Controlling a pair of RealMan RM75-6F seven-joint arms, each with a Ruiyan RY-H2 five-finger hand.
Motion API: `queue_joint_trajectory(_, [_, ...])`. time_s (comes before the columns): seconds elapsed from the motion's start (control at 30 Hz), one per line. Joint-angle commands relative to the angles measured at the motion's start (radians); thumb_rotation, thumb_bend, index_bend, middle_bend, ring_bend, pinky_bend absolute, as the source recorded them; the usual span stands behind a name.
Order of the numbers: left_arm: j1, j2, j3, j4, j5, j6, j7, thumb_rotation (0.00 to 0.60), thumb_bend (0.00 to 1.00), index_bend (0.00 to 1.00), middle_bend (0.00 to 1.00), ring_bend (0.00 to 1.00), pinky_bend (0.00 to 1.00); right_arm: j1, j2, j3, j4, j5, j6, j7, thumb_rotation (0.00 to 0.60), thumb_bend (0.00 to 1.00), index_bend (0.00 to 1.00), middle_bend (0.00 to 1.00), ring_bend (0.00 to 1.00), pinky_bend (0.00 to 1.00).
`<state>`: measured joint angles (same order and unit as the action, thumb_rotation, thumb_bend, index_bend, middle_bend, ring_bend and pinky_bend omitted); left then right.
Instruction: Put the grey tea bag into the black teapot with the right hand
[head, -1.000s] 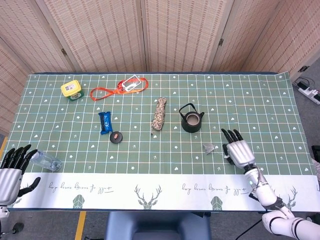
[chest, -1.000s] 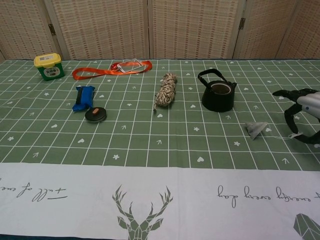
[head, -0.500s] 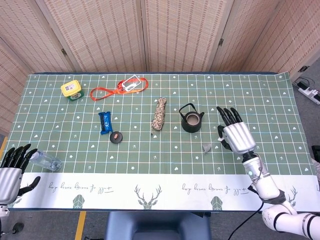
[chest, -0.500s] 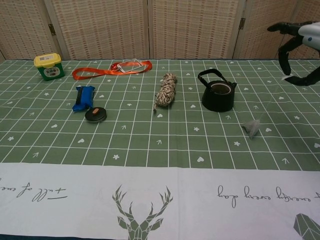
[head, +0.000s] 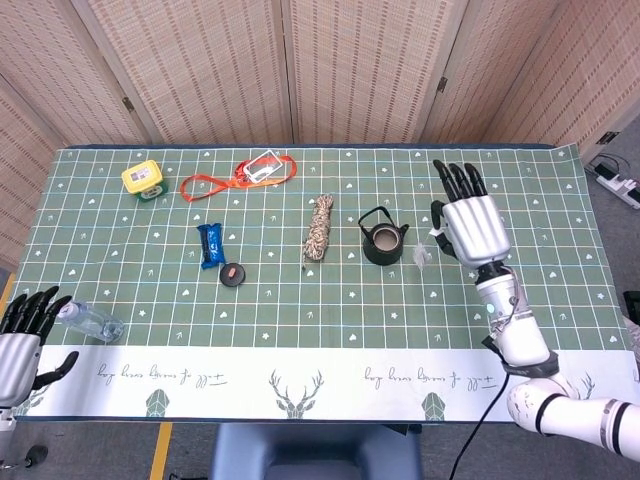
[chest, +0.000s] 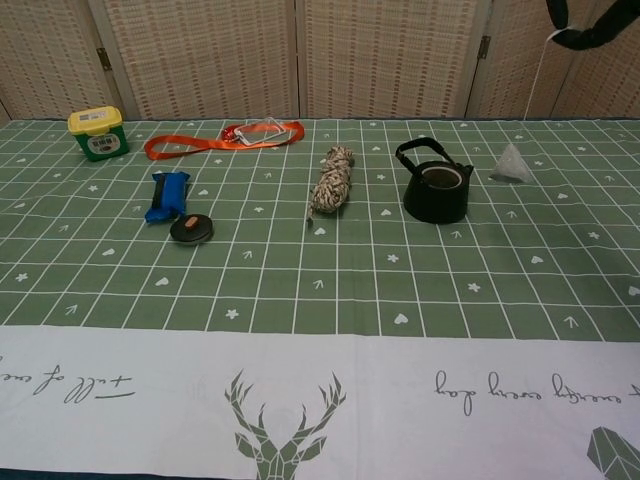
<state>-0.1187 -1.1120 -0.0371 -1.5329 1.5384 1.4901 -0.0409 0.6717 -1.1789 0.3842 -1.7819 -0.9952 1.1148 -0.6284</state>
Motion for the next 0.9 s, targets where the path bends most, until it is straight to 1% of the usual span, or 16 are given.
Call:
queue_joint_trajectory(0.03, [0.000,0.001,-0.002,0.000,-0.004,-0.002,-0.002,0.600,0.27,0.09,0.00,0.04,0.04,0.052,-0.004,0.033,-0.011,0.070,0.008,-0.049,0.600,0.41,0.71,0.06,0.04,0.00])
queue_joint_trajectory(0.23, [0.001,0.005,-0.002,0.000,-0.006,-0.001,-0.010,0.600,0.27,0.09,0.00,0.04,0.04,0.123,-0.041,0.048,0.035,0.168,0.009,-0.098,0.600,0.41,0.72,0.06,0.04,0.00])
queue_joint_trajectory(0.4, [-0.001,0.006,-0.005,0.003,-0.017,-0.009,-0.016,0.600,0.27,0.09,0.00,0.04,0.04,0.174,-0.093,0.041,0.137,0.232,-0.022,-0.085,0.600,0.41,0.72,0.09,0.06,0.00])
queue_joint_trajectory(0.7, [-0.007,0.010,-0.015,0.011,-0.043,-0.029,-0.035,0.600,0.27,0.09,0.00,0.04,0.04,0.239,-0.173,0.013,0.311,0.276,-0.082,-0.052,0.600,0.41,0.73,0.09,0.06,0.00])
queue_joint_trajectory(0.9, [-0.005,0.014,-0.012,0.008,-0.035,-0.024,-0.042,0.600,0.27,0.10,0.00,0.04,0.04,0.270,-0.214,0.001,0.390,0.298,-0.111,-0.040,0.600,0.41,0.73,0.09,0.06,0.00])
